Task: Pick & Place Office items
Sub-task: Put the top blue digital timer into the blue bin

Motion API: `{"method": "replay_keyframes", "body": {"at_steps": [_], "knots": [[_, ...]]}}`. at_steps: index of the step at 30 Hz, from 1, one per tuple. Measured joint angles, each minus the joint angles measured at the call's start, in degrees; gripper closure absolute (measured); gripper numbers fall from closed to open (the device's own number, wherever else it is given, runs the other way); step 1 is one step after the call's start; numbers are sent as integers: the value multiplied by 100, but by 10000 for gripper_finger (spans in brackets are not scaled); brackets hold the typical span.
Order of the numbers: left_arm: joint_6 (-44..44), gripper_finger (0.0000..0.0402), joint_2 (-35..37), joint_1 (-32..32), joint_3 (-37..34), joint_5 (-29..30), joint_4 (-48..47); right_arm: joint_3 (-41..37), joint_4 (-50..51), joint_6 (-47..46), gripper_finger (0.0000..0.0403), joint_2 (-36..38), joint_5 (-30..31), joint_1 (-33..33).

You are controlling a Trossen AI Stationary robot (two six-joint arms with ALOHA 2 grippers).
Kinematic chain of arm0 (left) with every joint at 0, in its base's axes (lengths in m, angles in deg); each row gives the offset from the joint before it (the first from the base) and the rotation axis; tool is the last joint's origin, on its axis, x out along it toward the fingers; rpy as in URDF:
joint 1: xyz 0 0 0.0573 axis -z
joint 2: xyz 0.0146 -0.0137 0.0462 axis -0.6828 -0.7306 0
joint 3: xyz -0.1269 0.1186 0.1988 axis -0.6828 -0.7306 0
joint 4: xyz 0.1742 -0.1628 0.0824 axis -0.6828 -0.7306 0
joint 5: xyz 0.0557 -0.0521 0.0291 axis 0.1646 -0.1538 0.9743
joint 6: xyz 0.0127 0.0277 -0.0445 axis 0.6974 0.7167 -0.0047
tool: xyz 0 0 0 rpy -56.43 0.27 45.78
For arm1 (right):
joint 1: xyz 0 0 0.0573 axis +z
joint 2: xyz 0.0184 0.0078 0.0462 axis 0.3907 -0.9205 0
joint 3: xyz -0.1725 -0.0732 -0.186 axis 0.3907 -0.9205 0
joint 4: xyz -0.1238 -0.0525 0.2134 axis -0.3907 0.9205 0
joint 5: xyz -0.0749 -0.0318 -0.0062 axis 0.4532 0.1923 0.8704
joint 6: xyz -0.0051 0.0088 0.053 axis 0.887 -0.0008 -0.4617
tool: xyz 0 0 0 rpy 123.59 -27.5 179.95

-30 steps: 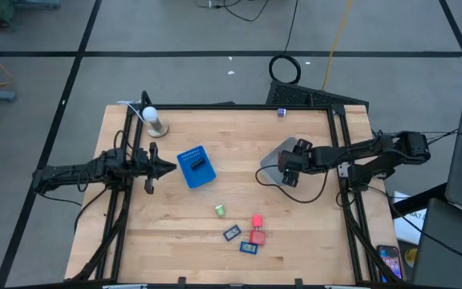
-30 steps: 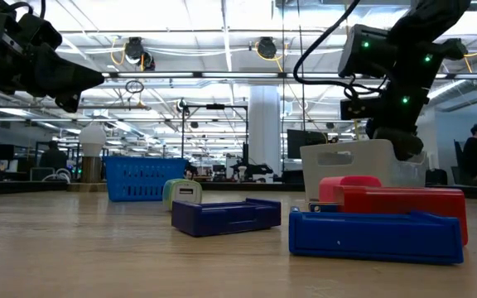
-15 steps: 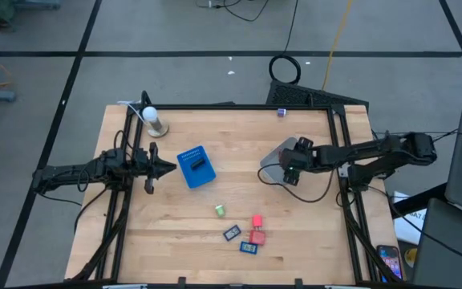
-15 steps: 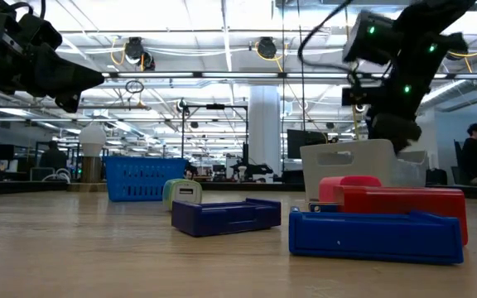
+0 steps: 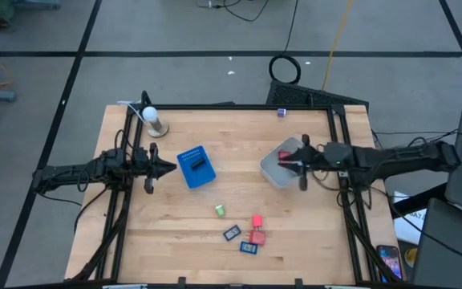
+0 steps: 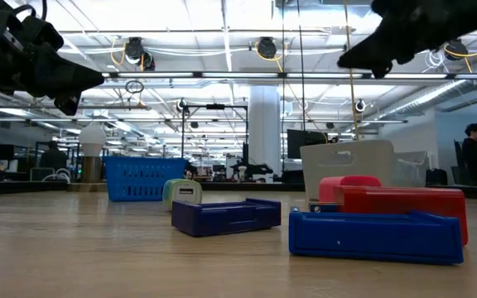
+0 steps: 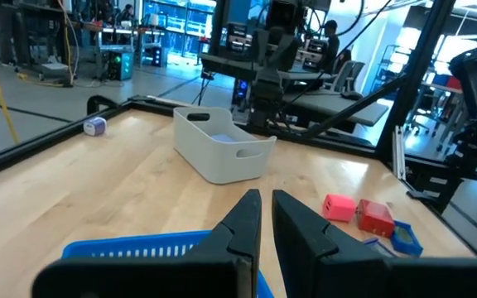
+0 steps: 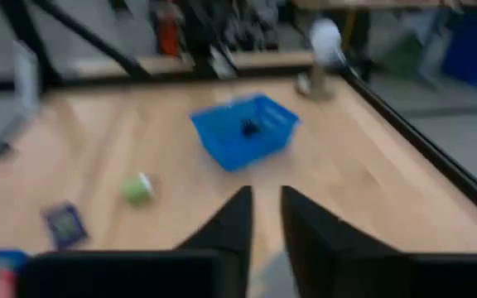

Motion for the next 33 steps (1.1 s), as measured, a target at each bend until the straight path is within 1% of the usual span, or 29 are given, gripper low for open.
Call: {"method": "replay_keyframes", "body": {"at_steps": [1,2,3,6,8,11,15,21,24,30,33], "knots": [[46,369,-2,-2,0,5,-2,-202,-247,-29,382,207,-131,-1],[91,369,-2,-2,0,15,-4,-412,-501,-50,392,401,-227,0],[143,369,0,0,0,33,-4,-613,-760,-98,395,585,-258,0],[278,369,-1,0,0,66,-12,-1231,-1465,-320,386,1059,-206,-35],[287,369,-2,0,0,187,-34,-1554,-1660,-387,386,1276,-220,-115],[95,369,-2,-2,0,315,-42,-1858,-1689,-411,398,1548,-216,-199],[8,369,-64,-2,2,333,-48,-2043,-1761,-183,398,1960,-222,-205],[487,369,-269,-2,7,593,-83,-2402,-2106,-44,401,2357,-214,-205],[558,369,-437,2,7,588,-85,-2599,-2603,-14,400,2446,-212,-205],[475,369,-788,74,9,508,-83,-2750,-2649,-87,402,2451,-210,-205],[338,369,-927,73,9,582,-89,-2815,-2709,-161,402,2457,-208,-205]]}}
